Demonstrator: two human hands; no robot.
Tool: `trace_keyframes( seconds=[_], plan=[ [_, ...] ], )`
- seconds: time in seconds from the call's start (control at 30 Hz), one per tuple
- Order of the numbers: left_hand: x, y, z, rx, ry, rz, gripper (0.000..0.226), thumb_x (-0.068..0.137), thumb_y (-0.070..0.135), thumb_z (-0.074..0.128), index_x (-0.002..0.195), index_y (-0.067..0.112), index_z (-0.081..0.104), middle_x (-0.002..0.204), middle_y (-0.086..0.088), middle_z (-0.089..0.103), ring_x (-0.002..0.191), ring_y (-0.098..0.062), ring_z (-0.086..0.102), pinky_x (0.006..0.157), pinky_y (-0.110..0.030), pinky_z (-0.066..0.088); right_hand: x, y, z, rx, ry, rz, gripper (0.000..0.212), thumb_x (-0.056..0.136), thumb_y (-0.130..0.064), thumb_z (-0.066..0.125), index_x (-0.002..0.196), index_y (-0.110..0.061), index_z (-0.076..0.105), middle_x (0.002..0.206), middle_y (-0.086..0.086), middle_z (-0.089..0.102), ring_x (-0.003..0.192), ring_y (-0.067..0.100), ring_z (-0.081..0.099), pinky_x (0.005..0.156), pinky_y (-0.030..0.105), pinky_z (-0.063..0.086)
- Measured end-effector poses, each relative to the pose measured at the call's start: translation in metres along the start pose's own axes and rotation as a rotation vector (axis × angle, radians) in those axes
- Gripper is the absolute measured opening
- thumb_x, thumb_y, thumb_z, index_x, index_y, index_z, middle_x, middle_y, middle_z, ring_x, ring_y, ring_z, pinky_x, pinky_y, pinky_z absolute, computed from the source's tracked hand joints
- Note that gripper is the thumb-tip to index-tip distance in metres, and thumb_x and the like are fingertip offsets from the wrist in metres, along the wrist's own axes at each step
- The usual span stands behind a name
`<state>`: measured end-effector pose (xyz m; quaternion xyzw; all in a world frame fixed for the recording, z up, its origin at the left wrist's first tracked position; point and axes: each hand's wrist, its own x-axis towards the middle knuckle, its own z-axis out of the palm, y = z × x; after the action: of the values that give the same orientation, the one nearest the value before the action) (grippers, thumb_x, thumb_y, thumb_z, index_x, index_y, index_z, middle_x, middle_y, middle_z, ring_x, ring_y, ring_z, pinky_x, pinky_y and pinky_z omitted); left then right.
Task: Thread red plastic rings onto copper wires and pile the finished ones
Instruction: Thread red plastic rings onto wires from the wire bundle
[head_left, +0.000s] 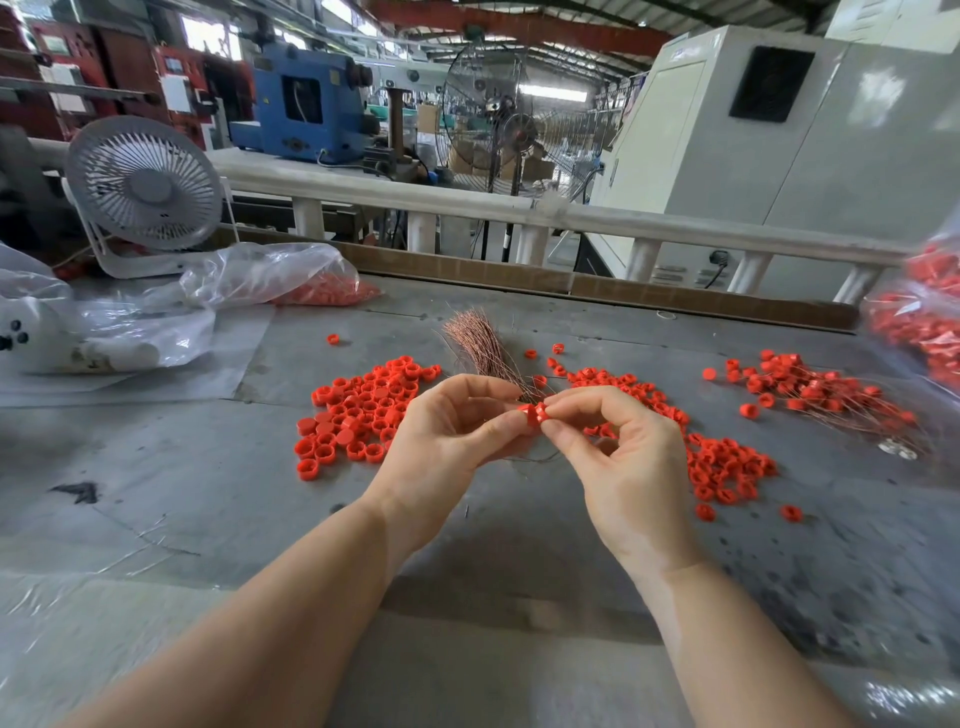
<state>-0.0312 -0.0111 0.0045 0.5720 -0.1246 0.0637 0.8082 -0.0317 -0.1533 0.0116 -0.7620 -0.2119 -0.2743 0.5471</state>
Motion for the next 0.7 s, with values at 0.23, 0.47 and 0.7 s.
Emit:
trace_keyframes(
  seconds=[0.23,0.47,0.7],
  plan=[
    [-0.0009,0.0003,0.0002,0.016,-0.004,-0.001,0.029,0.066,0.013,0.068,0.093,0.004,0.062,0.081,-0.012,0.072,0.074,-0.022,0.07,0.07,-0.026,0.057,0.0007,0.0,-0.0005,0.047,0.024,0.03,0.034,0.074,0.001,0.073,0.069,-0.031,0.064,0.081,-0.02,0.069,0.081,0.002,0.064,0.069,0.018,0.048],
    [-0.001,0.0,0.0001,0.019,0.001,-0.001,0.028,0.065,0.013,0.069,0.092,0.005,0.062,0.081,-0.014,0.071,0.074,-0.023,0.069,0.07,-0.027,0.057,-0.0003,-0.0007,0.0003,0.044,-0.006,0.026,0.026,0.074,0.003,0.072,0.07,-0.022,0.067,0.076,-0.014,0.069,0.08,0.0,0.064,0.067,0.011,0.044],
    [-0.0001,-0.0016,0.0002,0.012,0.005,-0.005,0.028,0.064,0.014,0.069,0.09,0.006,0.062,0.08,-0.013,0.071,0.074,-0.024,0.069,0.075,-0.031,0.058,-0.001,0.0007,0.0007,0.039,-0.014,0.005,0.025,0.074,0.004,0.072,0.07,-0.02,0.067,0.078,-0.014,0.069,0.081,0.001,0.064,0.065,0.011,0.043]
  ],
)
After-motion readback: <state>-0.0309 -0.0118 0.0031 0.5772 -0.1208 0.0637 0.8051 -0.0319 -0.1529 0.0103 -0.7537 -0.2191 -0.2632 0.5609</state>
